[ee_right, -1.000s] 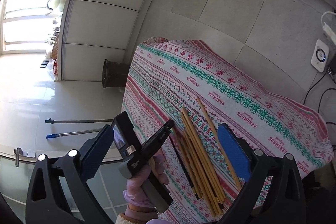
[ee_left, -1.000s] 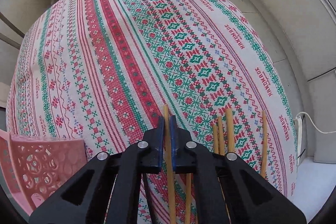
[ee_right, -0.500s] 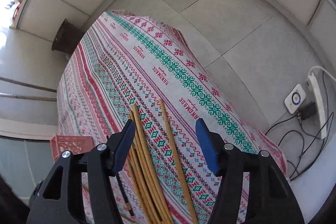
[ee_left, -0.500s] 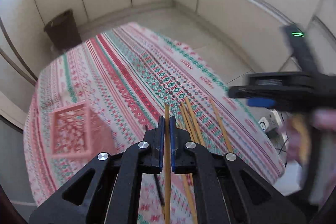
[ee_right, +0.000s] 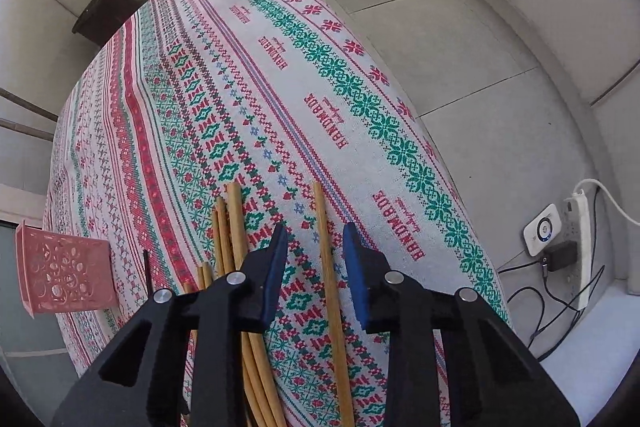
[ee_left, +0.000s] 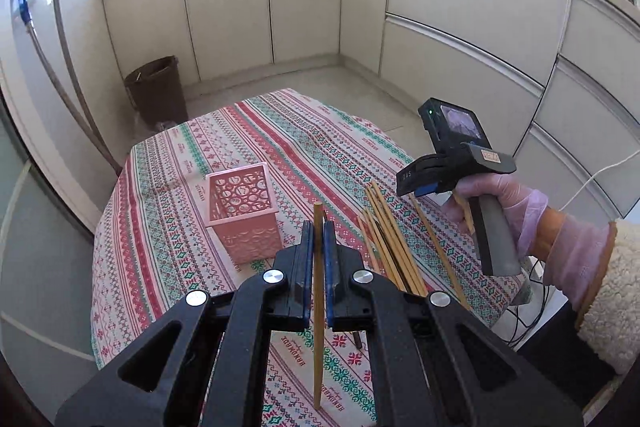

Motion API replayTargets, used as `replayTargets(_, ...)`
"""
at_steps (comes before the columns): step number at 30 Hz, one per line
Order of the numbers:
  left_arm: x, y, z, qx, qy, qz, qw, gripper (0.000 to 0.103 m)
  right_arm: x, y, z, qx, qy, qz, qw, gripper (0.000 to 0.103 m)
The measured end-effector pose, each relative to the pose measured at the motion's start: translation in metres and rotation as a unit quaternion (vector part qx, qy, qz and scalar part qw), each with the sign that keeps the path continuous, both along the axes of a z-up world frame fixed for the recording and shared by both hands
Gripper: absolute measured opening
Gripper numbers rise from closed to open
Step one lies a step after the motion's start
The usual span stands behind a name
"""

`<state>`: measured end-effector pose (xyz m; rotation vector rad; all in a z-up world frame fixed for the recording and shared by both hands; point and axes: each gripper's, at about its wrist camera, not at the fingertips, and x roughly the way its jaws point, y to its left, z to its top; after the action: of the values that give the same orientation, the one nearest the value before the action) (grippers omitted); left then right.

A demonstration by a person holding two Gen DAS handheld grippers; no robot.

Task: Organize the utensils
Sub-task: 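Grasp a bamboo chopstick with the right tool while the left tool lifts its chopstick, then lower both held chopsticks into the pink basket and open both tools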

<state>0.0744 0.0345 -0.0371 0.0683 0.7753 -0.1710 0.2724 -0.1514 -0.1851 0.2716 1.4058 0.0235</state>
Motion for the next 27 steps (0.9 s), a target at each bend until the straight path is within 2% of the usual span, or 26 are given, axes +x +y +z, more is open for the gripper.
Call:
replayTargets(4, -0.002, 0.008, 0.004, -0.012, -0.007, 0.011, 0.9998, 0.004, -0.002, 0.005, -0.002, -0.034, -0.009, 0.017, 0.999, 0.006)
replayTargets(9, -0.001, 0.021, 0.008, -0.029, -0.011, 0.024, 0.9992, 0.004, -0.016, 0.004, 0.012, -0.016, -0.029, 0.008, 0.999, 0.005)
replayTargets(13, -0.003, 0.031, 0.016, -0.044, -0.020, 0.037, 0.9982, 0.004, -0.037, -0.001, 0.058, 0.014, -0.077, 0.007, 0.997, 0.005)
replayTargets(17, -0.007, 0.040, 0.029, -0.060, -0.036, 0.049, 0.9963, 0.004, -0.063, -0.003, 0.116, 0.023, -0.136, 0.015, 0.990, 0.005)
replayTargets(23, -0.006, 0.056, 0.063, -0.096, -0.073, 0.079, 0.9896, 0.004, -0.080, -0.004, 0.199, 0.038, -0.250, 0.002, 0.967, 0.005)
replayTargets(27, 0.006, 0.065, 0.093, -0.111, -0.100, 0.094, 0.9842, 0.004, -0.067, -0.002, 0.247, 0.072, -0.305, -0.013, 0.950, 0.005)
